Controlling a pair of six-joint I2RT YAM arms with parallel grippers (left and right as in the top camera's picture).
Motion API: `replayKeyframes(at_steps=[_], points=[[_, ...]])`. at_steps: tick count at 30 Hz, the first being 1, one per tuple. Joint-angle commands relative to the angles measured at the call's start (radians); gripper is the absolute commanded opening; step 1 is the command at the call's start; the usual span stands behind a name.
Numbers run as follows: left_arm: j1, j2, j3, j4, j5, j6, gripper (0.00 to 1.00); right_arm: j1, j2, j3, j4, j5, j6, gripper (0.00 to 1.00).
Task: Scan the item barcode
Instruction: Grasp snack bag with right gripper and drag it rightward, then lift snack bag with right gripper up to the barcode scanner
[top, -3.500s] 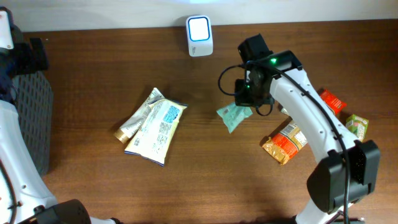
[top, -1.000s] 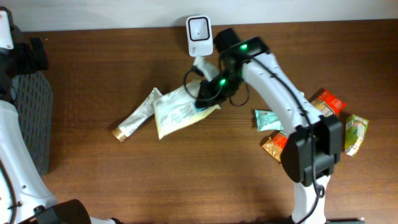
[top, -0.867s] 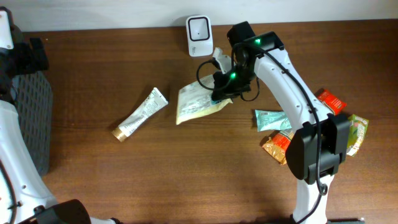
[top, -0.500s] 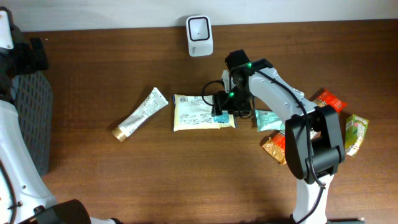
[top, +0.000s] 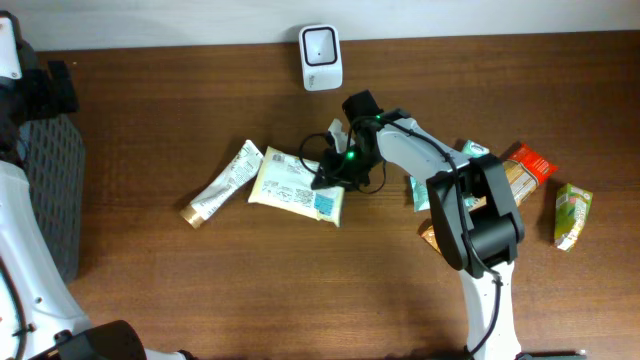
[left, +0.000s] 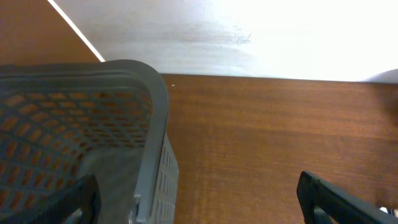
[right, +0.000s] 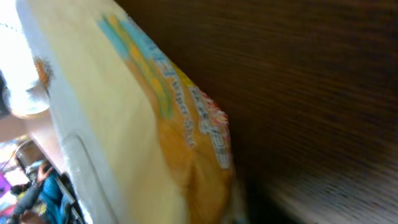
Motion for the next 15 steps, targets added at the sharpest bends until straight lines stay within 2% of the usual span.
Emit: replayKeyframes(at_steps=[1,8,15], points=[[-0.001,-0.015,0.007,0.001,0.003,0.015,0.99,-0.022,0.051,-0.006,0.005,0.005,0.016,0.04],[-0.001,-0.015,0.007,0.001,0.003,0.015,0.99,-0.073,-0.061,-0.006,0.013,-0.019,-0.047,0.04],[-0.001,-0.015,0.007,0.001,0.003,0.015,0.99,-0.085,-0.241,-0.006,-0.112,-0.075,-0.203,0.04]])
